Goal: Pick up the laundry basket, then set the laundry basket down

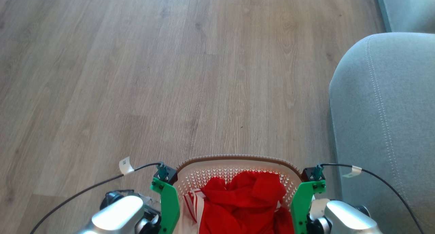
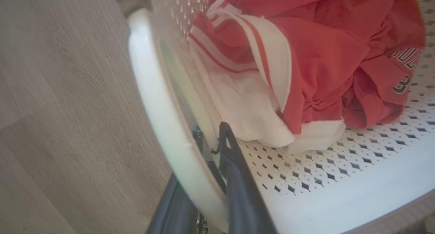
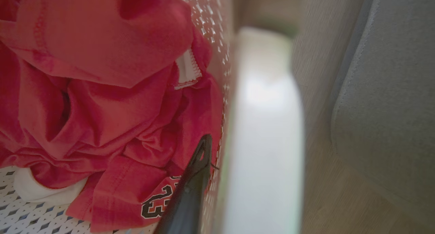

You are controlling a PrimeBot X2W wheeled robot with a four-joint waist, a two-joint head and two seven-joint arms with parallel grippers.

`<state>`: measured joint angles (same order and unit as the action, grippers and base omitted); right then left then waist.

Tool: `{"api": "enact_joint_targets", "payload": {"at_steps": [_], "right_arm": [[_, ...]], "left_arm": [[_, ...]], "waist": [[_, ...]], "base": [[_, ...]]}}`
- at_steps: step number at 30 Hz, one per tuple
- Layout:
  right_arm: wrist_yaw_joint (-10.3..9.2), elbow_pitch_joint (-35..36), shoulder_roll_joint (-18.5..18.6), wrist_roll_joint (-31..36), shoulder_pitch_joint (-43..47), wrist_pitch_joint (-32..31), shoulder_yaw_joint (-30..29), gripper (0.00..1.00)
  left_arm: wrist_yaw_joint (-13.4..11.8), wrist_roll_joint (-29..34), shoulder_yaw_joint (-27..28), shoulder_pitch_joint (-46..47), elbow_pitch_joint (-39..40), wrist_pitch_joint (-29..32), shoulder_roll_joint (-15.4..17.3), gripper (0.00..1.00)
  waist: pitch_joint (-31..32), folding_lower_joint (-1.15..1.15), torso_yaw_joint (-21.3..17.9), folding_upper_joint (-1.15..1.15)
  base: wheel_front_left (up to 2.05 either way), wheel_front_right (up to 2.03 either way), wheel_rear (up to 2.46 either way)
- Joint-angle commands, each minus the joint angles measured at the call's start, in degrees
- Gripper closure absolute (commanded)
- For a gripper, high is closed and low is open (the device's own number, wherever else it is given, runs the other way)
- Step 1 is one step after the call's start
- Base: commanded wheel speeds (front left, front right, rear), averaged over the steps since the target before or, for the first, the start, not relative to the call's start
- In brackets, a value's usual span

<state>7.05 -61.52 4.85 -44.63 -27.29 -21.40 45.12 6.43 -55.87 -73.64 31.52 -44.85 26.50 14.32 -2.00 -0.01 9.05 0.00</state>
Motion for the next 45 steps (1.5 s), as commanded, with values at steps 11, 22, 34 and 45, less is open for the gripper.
{"api": "enact_joint_targets", "payload": {"at_steps": [11,22,34,45], "right_arm": [[0.44,3.98,-1.97,2.4,-0.64,0.97,0.07,1.0],[0.44,4.99,-1.97,4.19,-0.29,0.64,-1.23,1.0],[0.44,6.72,-1.97,6.21,0.71,-0.01,-3.61,1.0],[0.44,8.36,-1.97,7.95,1.78,-1.25,-5.91,1.0]], "left_arm": [[1.02,0.95,0.29,2.31,3.84,0.73,-0.03,1.0],[0.91,0.88,0.29,2.49,3.58,0.59,0.31,1.0],[0.32,1.23,0.31,2.9,3.06,-0.45,0.48,1.0],[0.34,1.38,0.31,3.0,2.69,-0.77,0.47,1.0]], "waist": [[0.26,0.01,0.1,0.0],[0.56,0.01,0.16,0.0],[0.94,0.01,-0.44,0.0],[0.94,0.01,-0.79,0.0]], "base": [[0.0,0.0,0.0],[0.0,0.0,0.0],[0.0,0.0,0.0],[0.0,0.0,0.0]]}}
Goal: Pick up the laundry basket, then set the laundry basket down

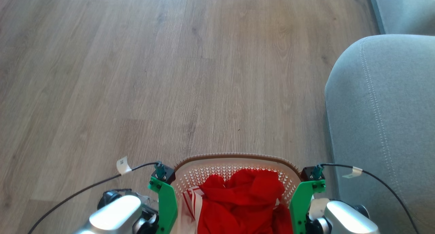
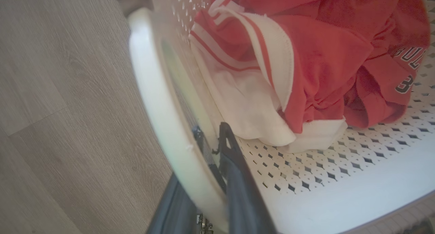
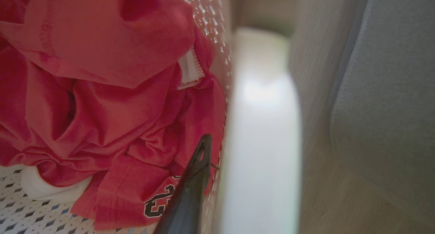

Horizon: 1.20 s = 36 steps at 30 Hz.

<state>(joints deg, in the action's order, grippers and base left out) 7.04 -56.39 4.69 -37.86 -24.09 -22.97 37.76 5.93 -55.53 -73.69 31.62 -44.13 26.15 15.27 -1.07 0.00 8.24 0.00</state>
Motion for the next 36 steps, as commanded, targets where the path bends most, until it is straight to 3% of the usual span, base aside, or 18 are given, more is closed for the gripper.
{"api": "enact_joint_targets", "payload": {"at_steps": [1,36], "right_arm": [[0.45,3.38,-1.81,1.35,-1.32,0.19,1.25,1.0],[0.45,9.32,-1.81,6.48,2.77,-3.67,-4.57,1.0]], "left_arm": [[0.87,1.03,0.36,2.91,1.9,-0.45,-0.51,1.0],[1.22,0.8,0.35,2.53,1.51,-0.14,-0.64,1.0]], "waist": [[0.04,0.0,0.05,0.0],[1.17,0.0,0.02,0.0]], "base": [[0.0,0.0,0.0],[0.0,0.0,0.0]]}}
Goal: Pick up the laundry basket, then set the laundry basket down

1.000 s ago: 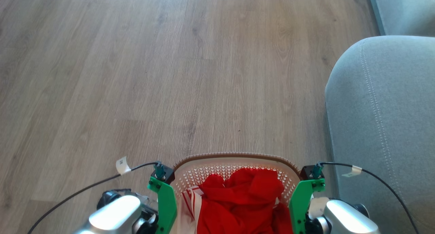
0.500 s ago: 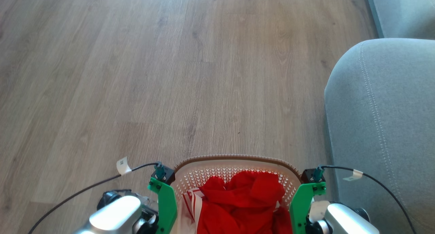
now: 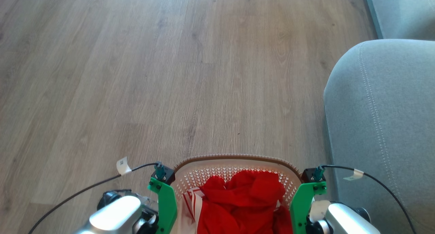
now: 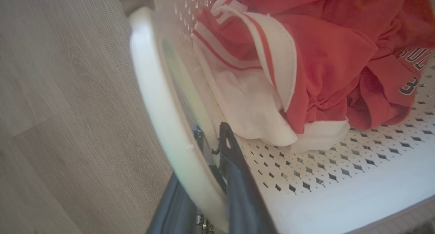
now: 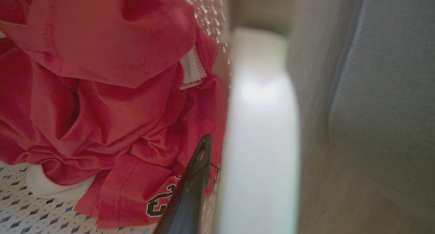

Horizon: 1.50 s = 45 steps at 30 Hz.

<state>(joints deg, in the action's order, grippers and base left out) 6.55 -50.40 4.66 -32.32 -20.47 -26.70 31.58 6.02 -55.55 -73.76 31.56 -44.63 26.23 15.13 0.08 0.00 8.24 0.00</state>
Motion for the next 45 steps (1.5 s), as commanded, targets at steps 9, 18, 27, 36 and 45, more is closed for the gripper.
{"api": "enact_joint_targets", "payload": {"at_steps": [9,18,27,36,45], "right_arm": [[0.94,5.14,-1.79,2.12,0.11,-0.97,0.31,1.0],[0.94,6.9,-1.79,3.98,0.08,-1.3,-1.27,1.0],[0.94,8.14,-1.78,7.25,-1.8,1.13,-3.7,1.0],[0.94,7.7,-1.54,11.65,-5.77,7.48,-6.62,1.0],[0.94,5.08,-1.48,15.66,-11.08,12.11,-9.83,1.0]], "left_arm": [[1.06,0.81,0.42,2.53,2.24,-0.11,-0.47,1.0],[0.98,1.01,0.46,3.07,2.2,-0.63,-0.78,1.0],[0.96,2.07,0.82,5.13,1.11,-4.07,-2.28,1.0],[0.08,4.85,1.75,9.85,-4.24,-11.62,-6.37,1.0],[0.65,6.29,2.29,16.32,-11.58,-18.9,-11.22,1.0]], "waist": [[-0.22,0.0,0.17,0.0],[-2.38,0.0,0.4,0.0],[-9.01,0.0,0.59,0.0],[-19.51,0.0,1.26,0.0],[-30.83,0.0,2.87,0.0]], "base": [[0.0,0.0,0.0],[0.0,0.0,0.0],[0.0,0.0,0.0],[0.0,0.0,0.0],[0.0,0.0,0.0]]}}
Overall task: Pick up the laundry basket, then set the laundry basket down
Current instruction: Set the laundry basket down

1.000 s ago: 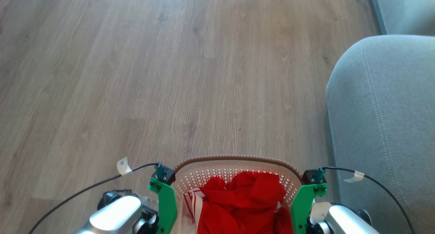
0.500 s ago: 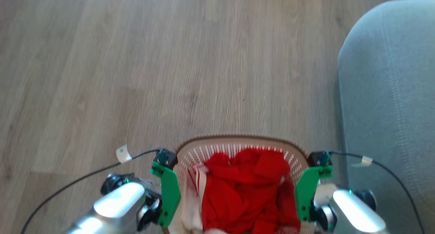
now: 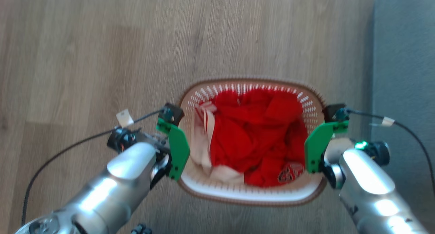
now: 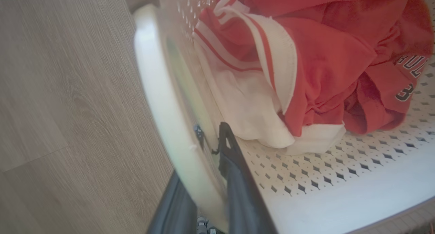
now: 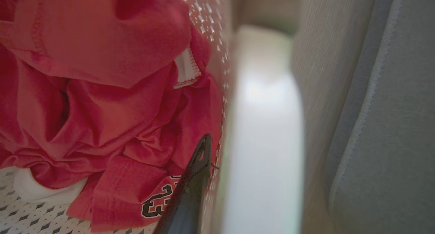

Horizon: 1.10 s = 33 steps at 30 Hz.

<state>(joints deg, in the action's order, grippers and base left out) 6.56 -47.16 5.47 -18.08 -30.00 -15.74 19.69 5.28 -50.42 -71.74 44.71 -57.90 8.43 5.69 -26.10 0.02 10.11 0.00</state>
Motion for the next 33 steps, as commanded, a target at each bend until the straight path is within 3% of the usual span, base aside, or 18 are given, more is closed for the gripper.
{"api": "enact_joint_targets", "payload": {"at_steps": [1,12,33], "right_arm": [[0.92,1.5,-2.31,1.57,-2.19,1.59,1.5,1.0],[0.92,-2.66,-2.52,5.66,-8.74,6.37,-4.1,1.0],[0.92,-10.38,-2.58,5.45,-14.35,9.25,-5.02,1.0]], "left_arm": [[1.46,1.31,0.23,3.95,0.98,-1.75,-2.05,1.0],[1.77,1.67,-0.44,11.25,-0.03,-6.72,-2.79,1.0],[2.15,2.68,-1.58,14.29,2.54,-6.9,-2.8,1.0]], "waist": [[-5.75,-0.02,1.17,0.0],[-17.07,-0.02,2.36,0.0],[-24.82,-0.02,1.29,0.0]], "base": [[0.0,0.0,0.0],[0.0,0.0,0.0],[0.0,0.0,0.0]]}}
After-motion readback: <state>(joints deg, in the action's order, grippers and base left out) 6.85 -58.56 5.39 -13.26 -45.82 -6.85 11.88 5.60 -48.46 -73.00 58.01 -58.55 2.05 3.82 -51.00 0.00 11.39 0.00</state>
